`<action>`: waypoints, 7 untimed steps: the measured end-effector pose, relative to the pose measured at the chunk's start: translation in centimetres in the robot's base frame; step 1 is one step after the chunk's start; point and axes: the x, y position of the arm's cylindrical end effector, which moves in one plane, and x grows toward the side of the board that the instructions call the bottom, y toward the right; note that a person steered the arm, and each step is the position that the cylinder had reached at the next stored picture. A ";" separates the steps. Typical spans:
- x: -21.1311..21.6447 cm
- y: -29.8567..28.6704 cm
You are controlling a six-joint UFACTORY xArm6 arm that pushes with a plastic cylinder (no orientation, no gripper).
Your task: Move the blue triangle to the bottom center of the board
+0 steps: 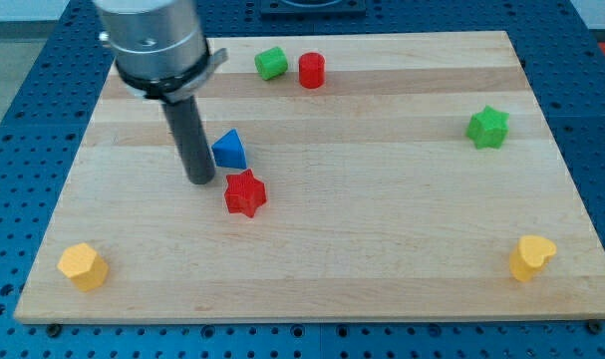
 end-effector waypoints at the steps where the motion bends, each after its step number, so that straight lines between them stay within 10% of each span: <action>1: -3.4 -1.3; 3: -4.3 15.4; 7: -6.9 14.2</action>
